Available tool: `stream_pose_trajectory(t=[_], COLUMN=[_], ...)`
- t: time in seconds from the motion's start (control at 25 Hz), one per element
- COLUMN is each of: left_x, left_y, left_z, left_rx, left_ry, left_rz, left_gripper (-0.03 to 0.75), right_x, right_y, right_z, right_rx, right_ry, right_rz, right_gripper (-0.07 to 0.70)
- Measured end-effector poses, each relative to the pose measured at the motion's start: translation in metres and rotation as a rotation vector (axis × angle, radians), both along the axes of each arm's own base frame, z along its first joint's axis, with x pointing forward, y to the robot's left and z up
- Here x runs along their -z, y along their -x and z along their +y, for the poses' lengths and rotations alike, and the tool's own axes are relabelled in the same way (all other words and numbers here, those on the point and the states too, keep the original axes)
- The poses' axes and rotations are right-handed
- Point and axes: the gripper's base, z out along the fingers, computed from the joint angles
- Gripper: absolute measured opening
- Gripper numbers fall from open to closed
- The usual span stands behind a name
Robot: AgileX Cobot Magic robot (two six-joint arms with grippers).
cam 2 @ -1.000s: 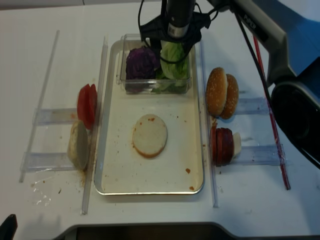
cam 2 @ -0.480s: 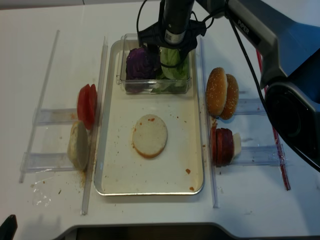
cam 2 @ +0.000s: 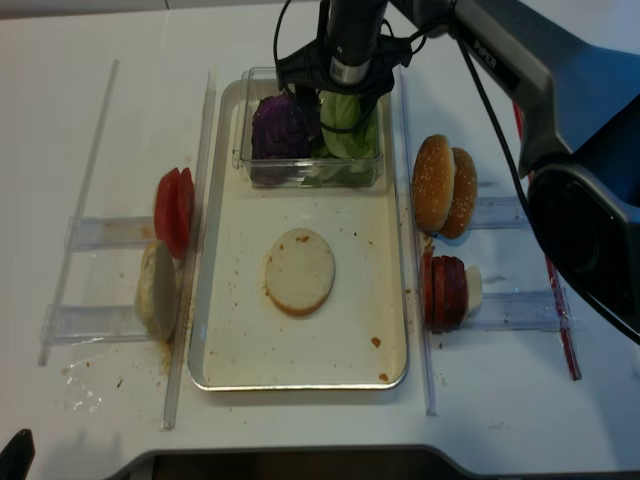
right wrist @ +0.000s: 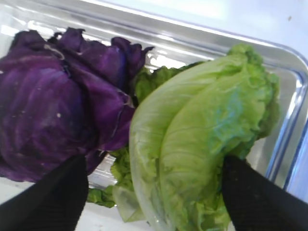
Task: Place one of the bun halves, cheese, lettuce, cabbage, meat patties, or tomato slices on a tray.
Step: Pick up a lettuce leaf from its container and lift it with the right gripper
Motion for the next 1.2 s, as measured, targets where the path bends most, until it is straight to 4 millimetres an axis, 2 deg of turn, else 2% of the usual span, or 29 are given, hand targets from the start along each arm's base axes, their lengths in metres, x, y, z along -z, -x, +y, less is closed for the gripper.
stream_pose_trajectory(t=[0.28, 0.6, 0.88, 1.2], left_x=[0.0, 0.0, 0.0, 0.0], left_y=[0.0, 0.0, 0.0, 0.0], left_z=[0.0, 0.0, 0.0, 0.0], left_rx=[0.0, 0.0, 0.0, 0.0], left_ry=[0.0, 0.0, 0.0, 0.0], left_rz=[0.0, 0.0, 0.0, 0.0], left_gripper=[0.287, 0.287, 0.287, 0.286], right_x=[0.004, 0.02, 0.02, 0.02], right_y=[-0.001, -0.002, -0.002, -0.002], right_z=[0.0, 0.001, 0.0, 0.0], right_rx=[0.0, -0.002, 0.0, -0.001], right_ry=[0.008, 0.037, 0.044, 0.049], right_rz=[0.003, 0.044, 0.051, 0.05], right_gripper=[0.581, 0.568, 0.411, 0.277])
